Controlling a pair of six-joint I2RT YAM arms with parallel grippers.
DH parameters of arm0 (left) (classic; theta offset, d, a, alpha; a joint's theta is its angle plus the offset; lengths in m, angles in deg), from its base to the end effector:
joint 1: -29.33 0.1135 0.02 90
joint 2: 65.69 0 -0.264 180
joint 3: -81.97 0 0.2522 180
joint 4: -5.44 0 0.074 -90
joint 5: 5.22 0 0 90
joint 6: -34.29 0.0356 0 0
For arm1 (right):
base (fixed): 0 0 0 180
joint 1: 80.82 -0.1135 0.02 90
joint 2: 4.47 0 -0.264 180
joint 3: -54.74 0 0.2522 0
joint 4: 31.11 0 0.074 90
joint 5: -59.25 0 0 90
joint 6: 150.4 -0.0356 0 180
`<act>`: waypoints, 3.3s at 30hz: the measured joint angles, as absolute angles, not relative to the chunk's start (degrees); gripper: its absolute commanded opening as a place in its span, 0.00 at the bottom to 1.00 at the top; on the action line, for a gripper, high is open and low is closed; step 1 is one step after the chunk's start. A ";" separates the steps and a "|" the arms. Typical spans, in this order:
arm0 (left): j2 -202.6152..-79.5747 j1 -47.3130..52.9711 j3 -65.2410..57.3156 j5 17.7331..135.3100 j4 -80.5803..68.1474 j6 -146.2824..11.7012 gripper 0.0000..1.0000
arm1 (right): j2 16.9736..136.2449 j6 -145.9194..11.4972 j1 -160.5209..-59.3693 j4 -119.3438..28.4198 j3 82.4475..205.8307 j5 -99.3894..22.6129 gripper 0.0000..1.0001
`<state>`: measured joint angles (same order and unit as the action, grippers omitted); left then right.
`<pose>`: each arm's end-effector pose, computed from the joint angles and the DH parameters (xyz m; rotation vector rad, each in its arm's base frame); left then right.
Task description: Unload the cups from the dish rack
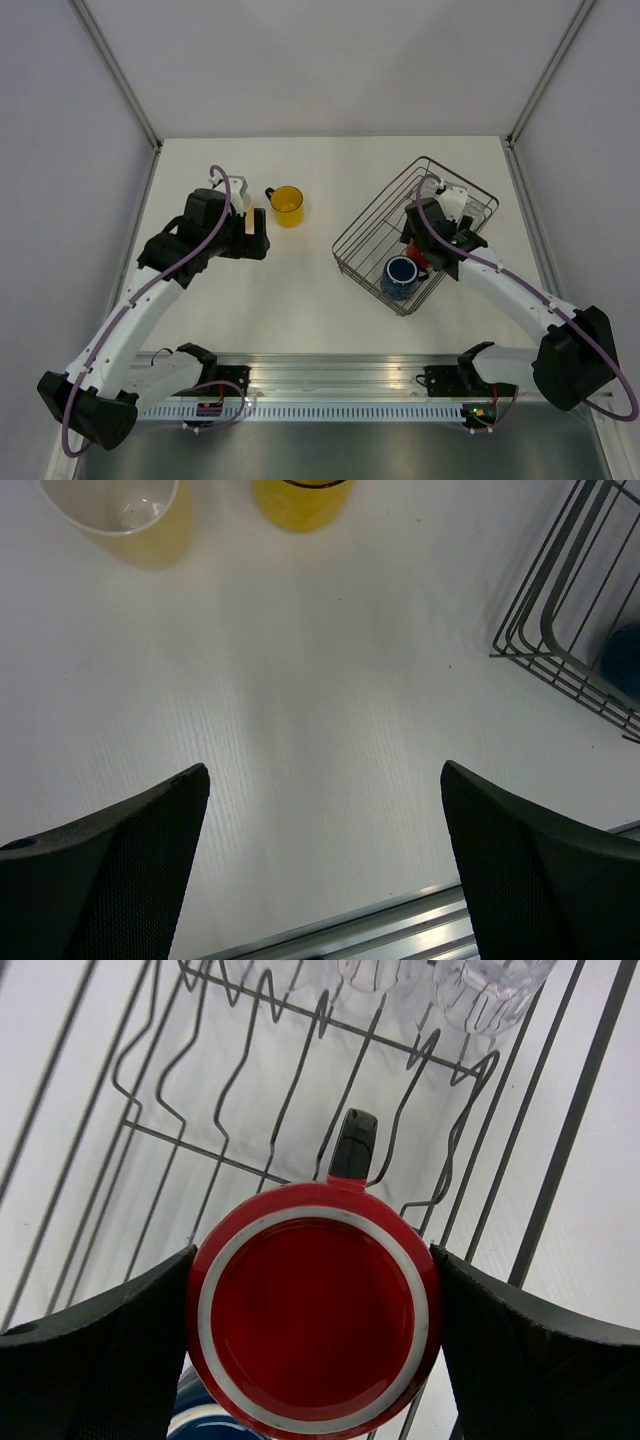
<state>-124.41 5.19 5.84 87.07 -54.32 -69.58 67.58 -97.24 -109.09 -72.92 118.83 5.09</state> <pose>0.1872 -0.0824 0.3408 0.1878 2.3194 -0.2906 0.2343 0.1023 0.2512 0.4296 2.2020 -0.1682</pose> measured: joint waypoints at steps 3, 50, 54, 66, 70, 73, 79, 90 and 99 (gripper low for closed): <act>-122.57 5.21 6.27 85.82 -53.16 -69.58 1.00 | 65.83 -96.71 -109.09 -74.01 120.54 5.02 0.00; -126.44 -6.11 39.80 50.02 49.90 -115.78 0.69 | 51.23 -118.59 -112.00 -31.06 111.90 -50.60 0.00; -128.21 -7.23 39.17 50.50 54.64 -116.29 0.66 | 51.01 -120.69 -113.16 -27.92 110.83 -50.71 0.00; -131.82 -8.78 37.11 51.83 60.63 -118.54 0.02 | 48.26 -121.78 -116.54 -24.62 109.34 -49.73 0.00; -131.82 -9.06 36.66 51.61 61.06 -118.54 0.02 | 47.54 -121.15 -116.61 -24.42 109.34 -49.75 0.51; -131.82 -9.06 36.66 51.16 61.06 -118.49 0.02 | 46.84 -120.32 -116.76 -25.47 109.34 -49.23 0.96; -130.35 -9.26 37.92 50.72 60.19 -116.72 0.02 | 42.49 -116.16 -117.24 -31.96 109.67 -43.24 0.98; -114.20 -9.28 36.11 62.17 27.25 -101.45 0.02 | 38.16 -107.42 -117.24 -49.62 113.87 -26.45 0.98; -113.11 -8.95 22.03 84.68 -11.70 -87.50 0.02 | 35.01 -100.80 -117.24 -59.46 117.80 -17.32 0.98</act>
